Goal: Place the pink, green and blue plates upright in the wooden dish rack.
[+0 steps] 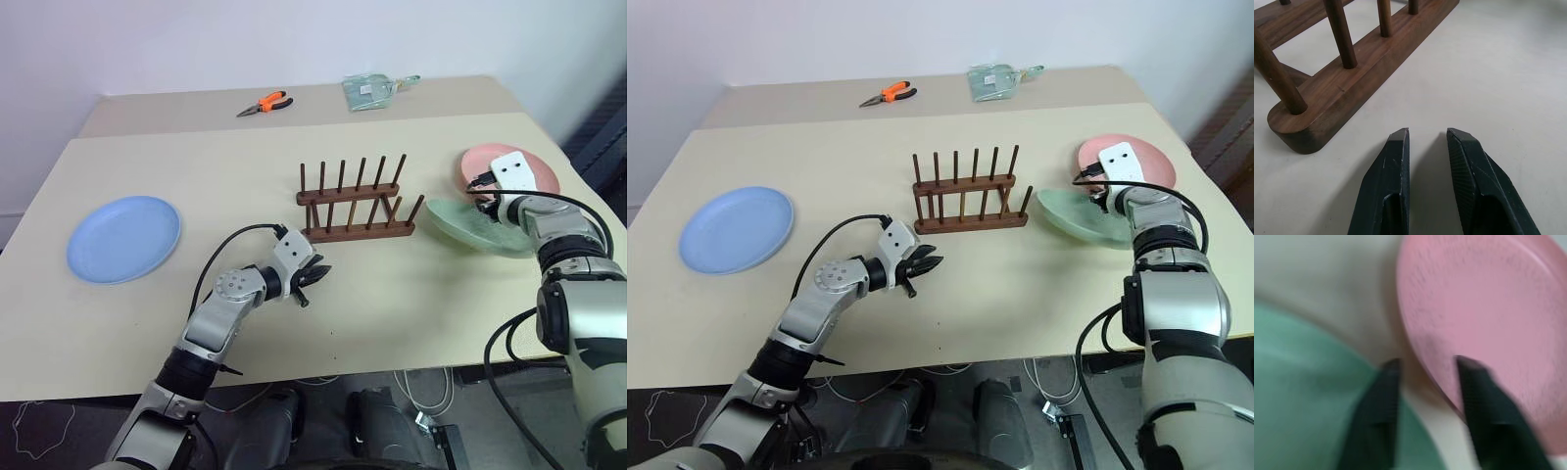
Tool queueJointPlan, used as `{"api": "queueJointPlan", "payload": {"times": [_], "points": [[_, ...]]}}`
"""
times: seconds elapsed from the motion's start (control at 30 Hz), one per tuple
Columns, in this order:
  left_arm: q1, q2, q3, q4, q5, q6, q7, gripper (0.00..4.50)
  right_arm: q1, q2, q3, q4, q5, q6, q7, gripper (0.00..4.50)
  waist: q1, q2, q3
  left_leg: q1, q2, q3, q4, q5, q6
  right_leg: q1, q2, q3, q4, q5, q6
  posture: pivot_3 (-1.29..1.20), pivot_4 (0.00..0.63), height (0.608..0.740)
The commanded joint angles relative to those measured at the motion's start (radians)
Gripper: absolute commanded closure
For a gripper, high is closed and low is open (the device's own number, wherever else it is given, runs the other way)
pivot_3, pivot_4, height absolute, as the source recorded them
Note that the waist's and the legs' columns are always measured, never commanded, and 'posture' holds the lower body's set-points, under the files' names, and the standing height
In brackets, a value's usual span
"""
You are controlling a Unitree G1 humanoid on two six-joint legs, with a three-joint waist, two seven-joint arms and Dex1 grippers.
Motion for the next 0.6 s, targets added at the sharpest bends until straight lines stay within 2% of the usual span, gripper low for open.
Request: {"api": "queueJointPlan", "payload": {"times": [0.03,0.5,0.6], "points": [[0.011,0.006,-0.019,0.007,0.008,0.004,-0.016,3.28,0.005,-0.023,-0.01,0.006,0.001,0.004,-0.003,4.44,0.001,0.0,0.0,0.0,0.0,0.0,0.0,0.0,0.0,0.0,0.0,0.0,0.0,0.0,0.0,0.0,0.15,0.727],[0.014,0.01,-0.012,0.0,0.013,0.006,-0.02,3.28,0.03,-0.039,0.006,-0.047,-0.019,-0.13,-0.008,4.44,-0.001,0.0,0.0,0.0,0.0,0.0,0.0,0.0,0.0,0.0,0.0,0.0,0.0,0.0,0.0,0.0,0.15,0.727],[0.025,0.013,-0.009,-0.013,0.013,0.01,-0.018,3.28,0.055,-0.072,-0.01,-0.155,0.003,-0.178,0.027,4.44,-0.001,0.0,0.0,0.0,0.0,0.0,0.0,0.0,0.0,0.0,0.0,0.0,0.0,0.0,0.0,0.0,0.15,0.727]]}}
